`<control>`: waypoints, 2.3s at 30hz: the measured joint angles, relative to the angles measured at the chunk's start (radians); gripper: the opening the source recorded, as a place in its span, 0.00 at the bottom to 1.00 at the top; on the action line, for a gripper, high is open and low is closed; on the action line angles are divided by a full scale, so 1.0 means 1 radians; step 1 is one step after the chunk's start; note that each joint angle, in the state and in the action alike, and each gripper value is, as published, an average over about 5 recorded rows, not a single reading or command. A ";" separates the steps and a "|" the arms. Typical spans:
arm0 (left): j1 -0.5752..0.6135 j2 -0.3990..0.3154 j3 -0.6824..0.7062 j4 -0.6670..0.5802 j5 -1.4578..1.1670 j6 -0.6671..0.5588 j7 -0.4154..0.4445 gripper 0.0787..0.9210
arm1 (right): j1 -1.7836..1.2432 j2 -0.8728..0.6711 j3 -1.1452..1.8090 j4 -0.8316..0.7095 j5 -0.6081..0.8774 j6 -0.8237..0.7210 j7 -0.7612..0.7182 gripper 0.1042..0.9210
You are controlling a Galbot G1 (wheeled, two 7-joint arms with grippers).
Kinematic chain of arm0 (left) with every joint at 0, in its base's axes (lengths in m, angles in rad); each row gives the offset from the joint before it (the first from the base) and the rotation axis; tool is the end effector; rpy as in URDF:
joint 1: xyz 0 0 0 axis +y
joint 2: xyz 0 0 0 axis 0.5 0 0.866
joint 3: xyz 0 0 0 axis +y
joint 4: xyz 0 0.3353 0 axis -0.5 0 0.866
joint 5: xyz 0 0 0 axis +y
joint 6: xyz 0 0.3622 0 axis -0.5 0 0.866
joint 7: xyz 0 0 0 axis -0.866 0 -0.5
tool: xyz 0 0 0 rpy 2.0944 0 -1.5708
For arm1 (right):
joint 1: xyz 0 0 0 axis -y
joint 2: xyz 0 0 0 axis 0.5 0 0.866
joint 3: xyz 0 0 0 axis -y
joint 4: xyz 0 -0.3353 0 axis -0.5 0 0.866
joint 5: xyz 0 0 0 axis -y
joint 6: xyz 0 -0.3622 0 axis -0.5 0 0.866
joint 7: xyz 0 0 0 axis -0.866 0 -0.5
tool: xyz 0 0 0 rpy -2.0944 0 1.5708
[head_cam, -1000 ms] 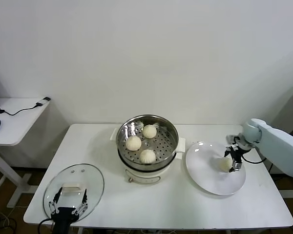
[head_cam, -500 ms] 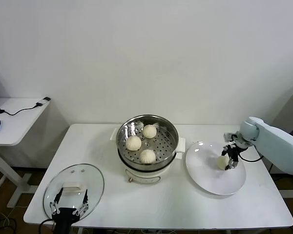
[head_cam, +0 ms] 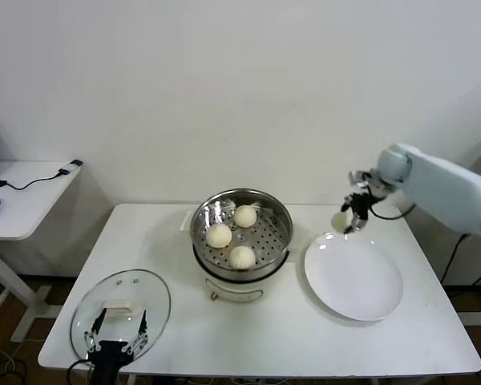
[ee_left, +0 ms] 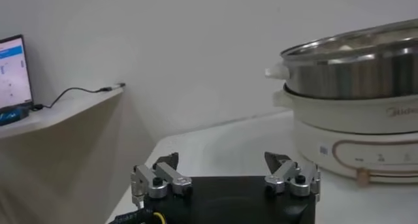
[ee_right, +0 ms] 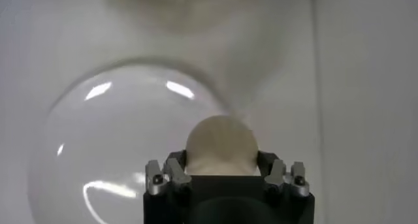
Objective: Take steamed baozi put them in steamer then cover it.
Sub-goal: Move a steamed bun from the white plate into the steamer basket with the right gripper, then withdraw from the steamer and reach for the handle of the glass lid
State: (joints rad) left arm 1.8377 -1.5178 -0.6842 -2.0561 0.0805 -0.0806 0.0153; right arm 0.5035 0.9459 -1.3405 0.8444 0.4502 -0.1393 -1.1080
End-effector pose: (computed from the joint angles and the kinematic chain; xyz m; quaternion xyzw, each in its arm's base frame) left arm 0.1064 0.0600 -0.3397 0.0307 -0.9872 -0.1093 0.1124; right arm 0.6170 -0.1267 -0.0907 0.4965 -0.5993 0.4831 0.4012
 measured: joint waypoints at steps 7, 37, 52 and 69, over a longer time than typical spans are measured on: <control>0.004 0.009 0.014 0.002 -0.012 -0.013 0.001 0.88 | 0.178 0.126 -0.166 0.036 0.230 -0.045 0.022 0.73; 0.003 0.044 0.017 -0.009 -0.041 -0.018 0.001 0.88 | 0.209 0.367 -0.449 0.199 0.451 -0.154 0.143 0.73; 0.000 0.039 0.015 -0.013 -0.037 -0.015 0.001 0.88 | 0.188 0.370 -0.433 0.202 0.446 -0.169 0.150 0.88; -0.004 0.032 0.018 -0.039 -0.018 -0.001 0.001 0.88 | 0.280 0.199 -0.367 0.267 0.546 -0.060 0.196 0.88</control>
State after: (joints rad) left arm 1.8338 -1.4855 -0.6665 -2.0955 0.0628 -0.0820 0.0166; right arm 0.7840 1.1450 -1.7071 1.1114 0.9957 -0.1988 -0.9117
